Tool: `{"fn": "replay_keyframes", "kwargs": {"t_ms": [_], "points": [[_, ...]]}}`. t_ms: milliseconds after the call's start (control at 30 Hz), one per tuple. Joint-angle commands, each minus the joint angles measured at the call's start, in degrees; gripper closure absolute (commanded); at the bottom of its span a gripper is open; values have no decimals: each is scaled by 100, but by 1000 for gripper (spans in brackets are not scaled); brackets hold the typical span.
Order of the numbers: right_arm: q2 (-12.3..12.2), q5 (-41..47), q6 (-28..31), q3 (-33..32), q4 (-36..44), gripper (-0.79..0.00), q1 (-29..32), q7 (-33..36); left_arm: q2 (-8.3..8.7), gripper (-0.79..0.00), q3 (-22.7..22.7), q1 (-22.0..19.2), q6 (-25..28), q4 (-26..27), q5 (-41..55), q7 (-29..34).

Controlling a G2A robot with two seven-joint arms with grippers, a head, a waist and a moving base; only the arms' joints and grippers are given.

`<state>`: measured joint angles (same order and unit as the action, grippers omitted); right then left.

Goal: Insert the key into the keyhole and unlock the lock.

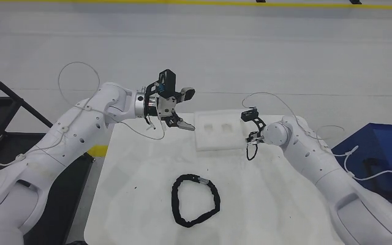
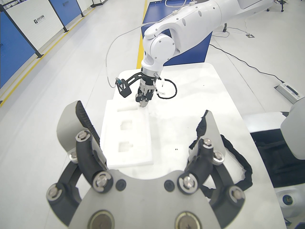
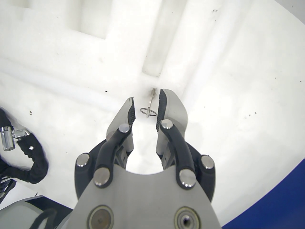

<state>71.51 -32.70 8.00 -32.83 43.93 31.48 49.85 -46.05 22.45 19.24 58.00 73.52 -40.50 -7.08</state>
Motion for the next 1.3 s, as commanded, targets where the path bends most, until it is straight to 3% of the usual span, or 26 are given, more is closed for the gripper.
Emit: {"fn": "replay_keyframes", "kwargs": {"t_ms": [0,100,300,867,1267], "points": [[31,0,2,0,-75,-163,-20,-15,0,-785,0,0,0,0,1,0],[88,-35,-1,15,-189,-132,-51,-45,0,-785,0,0,0,0,1,0],[204,-57,13,32,-439,0,-101,-99,0,-785,0,0,0,0,1,0],[375,-317,56,-34,-642,0,-319,3,0,-785,0,0,0,0,1,0],[64,-46,331,-693,259,0,-111,466,0,-785,0,0,0,0,1,0]]}}
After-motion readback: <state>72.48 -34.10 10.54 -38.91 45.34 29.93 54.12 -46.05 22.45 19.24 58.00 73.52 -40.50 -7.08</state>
